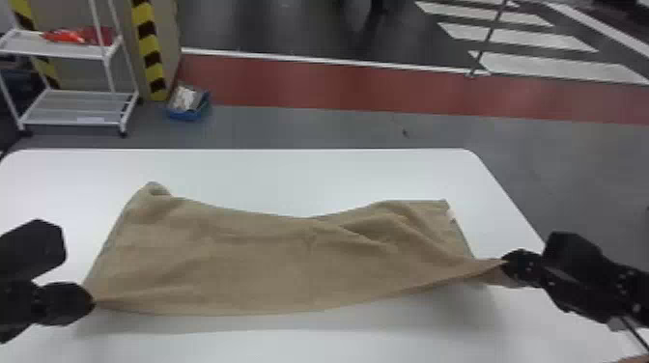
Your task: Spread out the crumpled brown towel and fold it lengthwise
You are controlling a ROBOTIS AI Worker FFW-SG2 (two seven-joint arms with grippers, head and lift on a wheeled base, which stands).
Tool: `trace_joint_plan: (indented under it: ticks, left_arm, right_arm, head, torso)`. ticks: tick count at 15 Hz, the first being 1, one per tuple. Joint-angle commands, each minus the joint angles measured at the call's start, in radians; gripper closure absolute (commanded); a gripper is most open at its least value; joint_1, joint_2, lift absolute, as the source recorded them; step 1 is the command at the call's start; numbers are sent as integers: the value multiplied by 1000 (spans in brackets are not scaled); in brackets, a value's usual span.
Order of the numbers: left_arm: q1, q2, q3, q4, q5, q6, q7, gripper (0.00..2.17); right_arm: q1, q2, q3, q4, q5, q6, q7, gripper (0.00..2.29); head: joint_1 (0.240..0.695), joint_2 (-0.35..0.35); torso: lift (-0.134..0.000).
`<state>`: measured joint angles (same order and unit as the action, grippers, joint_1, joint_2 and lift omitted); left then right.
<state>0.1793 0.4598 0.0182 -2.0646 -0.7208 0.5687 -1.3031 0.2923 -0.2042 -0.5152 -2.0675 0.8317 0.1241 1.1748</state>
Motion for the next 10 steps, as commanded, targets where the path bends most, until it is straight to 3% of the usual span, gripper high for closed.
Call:
trace_joint_plan:
  ticks: [1,4,7,10]
  left_arm:
    - [-8,-6,34,-45,27,14,-12,1592]
    - [-80,-29,31,-63,60,99,-18,1592]
    - [-224,-99,-3,-17,64,185,19,1592]
    - [-431,-158,-77,130,64,271,119,1592]
  right_arm:
    - [-42,-3,-19,-29,-54,105,19,2256]
    - [-105,-15,4,-37,-54,207,48,2253]
    - [-219,-23,89,-11,-34,351,46,2256]
    - [-417,-23,201,118,24,550,16,2256]
  head:
    - [695,-187]
    - [695,-197]
    - [695,-197]
    - [695,-186]
  torso:
    - [-125]
    - [-125]
    - [-125]
    - [-125]
